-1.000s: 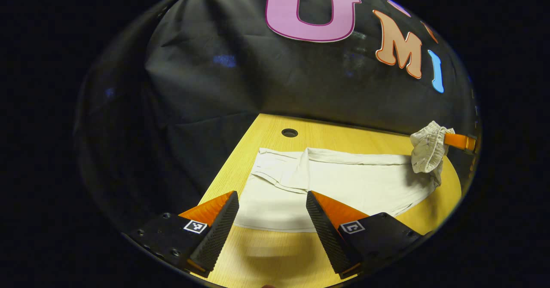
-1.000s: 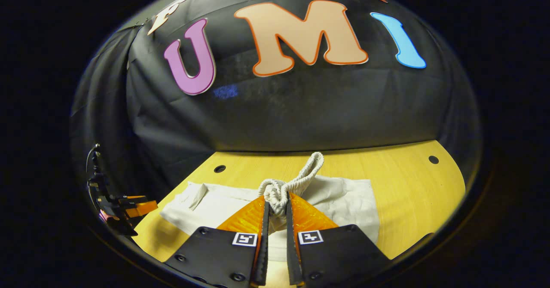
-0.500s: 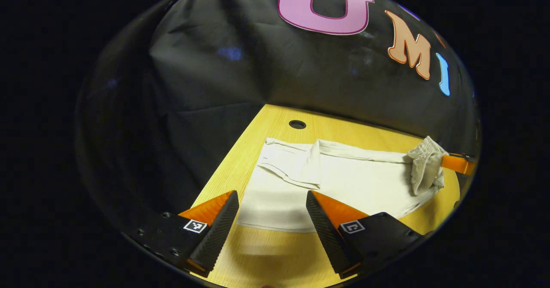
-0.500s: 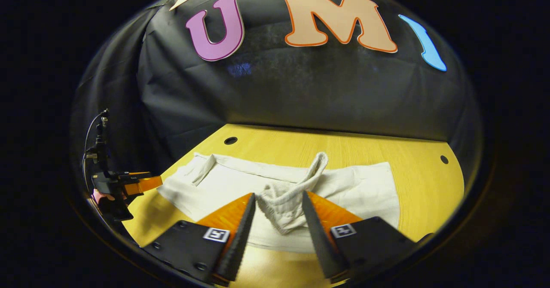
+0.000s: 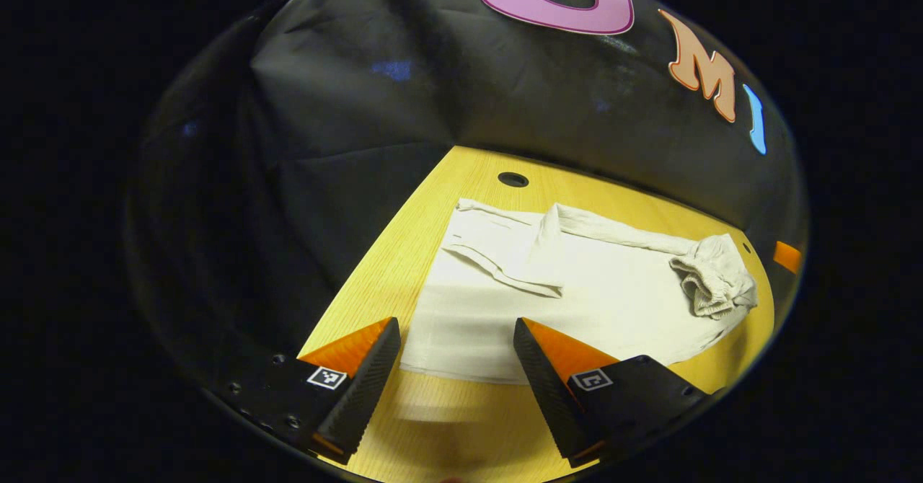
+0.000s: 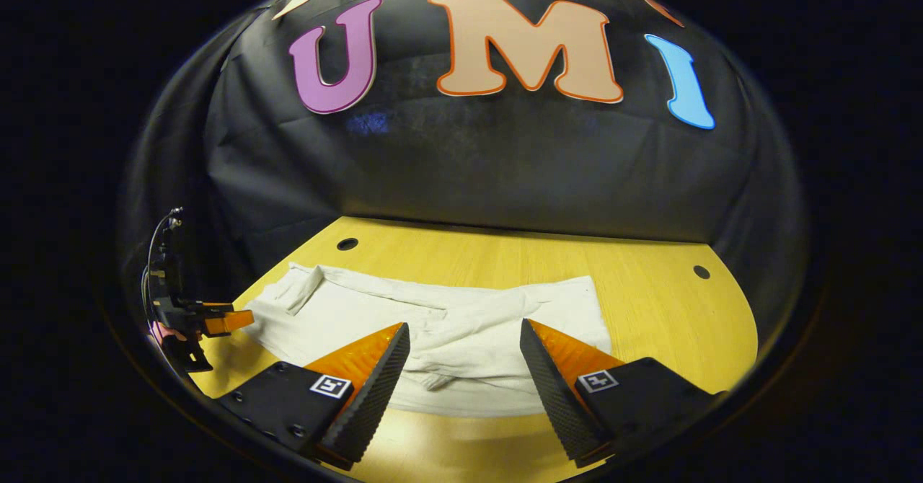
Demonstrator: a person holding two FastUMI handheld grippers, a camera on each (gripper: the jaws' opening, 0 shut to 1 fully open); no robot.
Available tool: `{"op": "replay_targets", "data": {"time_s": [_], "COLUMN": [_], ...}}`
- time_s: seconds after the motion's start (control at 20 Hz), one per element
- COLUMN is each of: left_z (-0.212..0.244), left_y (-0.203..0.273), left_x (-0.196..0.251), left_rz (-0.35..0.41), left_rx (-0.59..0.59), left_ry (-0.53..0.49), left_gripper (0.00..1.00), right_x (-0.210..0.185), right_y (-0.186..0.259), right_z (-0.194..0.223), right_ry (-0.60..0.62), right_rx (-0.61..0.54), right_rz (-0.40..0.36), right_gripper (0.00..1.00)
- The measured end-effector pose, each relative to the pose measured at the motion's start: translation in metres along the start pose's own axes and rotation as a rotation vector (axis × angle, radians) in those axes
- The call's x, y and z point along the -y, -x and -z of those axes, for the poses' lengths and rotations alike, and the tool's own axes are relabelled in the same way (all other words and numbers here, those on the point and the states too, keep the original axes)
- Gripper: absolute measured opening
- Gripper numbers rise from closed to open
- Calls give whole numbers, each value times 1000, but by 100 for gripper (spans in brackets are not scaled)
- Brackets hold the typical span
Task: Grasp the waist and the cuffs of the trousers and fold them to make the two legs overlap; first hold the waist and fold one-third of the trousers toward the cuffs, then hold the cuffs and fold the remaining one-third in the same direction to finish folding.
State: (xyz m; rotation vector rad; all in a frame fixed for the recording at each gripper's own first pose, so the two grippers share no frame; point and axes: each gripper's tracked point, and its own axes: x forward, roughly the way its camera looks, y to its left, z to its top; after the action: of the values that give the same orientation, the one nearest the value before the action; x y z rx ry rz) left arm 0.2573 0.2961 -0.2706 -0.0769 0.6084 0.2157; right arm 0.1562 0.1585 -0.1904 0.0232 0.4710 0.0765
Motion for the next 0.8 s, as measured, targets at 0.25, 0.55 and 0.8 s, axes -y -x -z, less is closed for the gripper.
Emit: {"op": "replay_targets", "data": {"time_s": [0.25, 0.55, 0.8], "left_z": [12, 15, 11], "left_y": [-7, -8, -11], "left_x": [-5, -9, 5], "left_rz": [-17, -51, -44], "left_rx": [-34, -30, -31], "left_ry": [9, -36, -47], "left_gripper": [97, 93, 69], "right_x": [32, 64, 69], "right_y": [10, 22, 28], "right_z": [-15, -21, -19], "right_ry": [-89, -109, -110], "right_rx": [41, 65, 63], "right_rz": [66, 137, 150], "right_gripper": [96, 92, 97]}}
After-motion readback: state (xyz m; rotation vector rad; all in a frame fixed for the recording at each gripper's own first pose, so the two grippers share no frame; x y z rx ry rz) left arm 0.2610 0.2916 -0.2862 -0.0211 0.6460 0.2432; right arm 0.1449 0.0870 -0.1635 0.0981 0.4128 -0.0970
